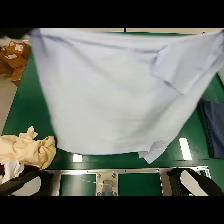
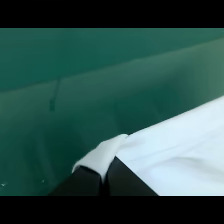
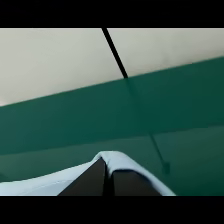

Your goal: Fold the shirts.

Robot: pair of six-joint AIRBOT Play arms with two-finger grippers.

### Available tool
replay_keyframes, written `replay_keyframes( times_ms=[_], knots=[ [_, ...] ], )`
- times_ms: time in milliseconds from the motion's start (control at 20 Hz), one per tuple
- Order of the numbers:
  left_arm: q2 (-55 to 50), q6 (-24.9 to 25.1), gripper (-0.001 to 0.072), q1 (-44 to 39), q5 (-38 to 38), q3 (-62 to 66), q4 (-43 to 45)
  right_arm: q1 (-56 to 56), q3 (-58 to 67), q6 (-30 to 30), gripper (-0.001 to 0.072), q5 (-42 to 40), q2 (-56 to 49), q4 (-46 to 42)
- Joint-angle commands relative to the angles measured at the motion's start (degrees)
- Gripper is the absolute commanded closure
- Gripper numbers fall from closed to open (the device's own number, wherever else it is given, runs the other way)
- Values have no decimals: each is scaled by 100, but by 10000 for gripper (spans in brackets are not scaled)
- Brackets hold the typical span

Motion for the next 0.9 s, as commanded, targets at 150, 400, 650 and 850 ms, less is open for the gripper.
replay_keyframes(
  times_ms=[150, 400, 650, 850],
  knots=[
    [-2531, 348, 685, 4, 841, -632, -634, 815, -422, -369, 688, -1246, -2859, 114],
    [-3180, 348, 685, 4, 1869, -601, -946, 820, 793, -306, 688, -1228, -4483, 452],
    [-3202, 354, 685, 4, 2354, -295, -949, 844, 2109, -157, 688, -1187, -5071, 452],
    [-3204, 378, 685, 4, 2343, -133, -946, 841, 2507, -162, 687, -1176, -5145, 450]
  ],
)
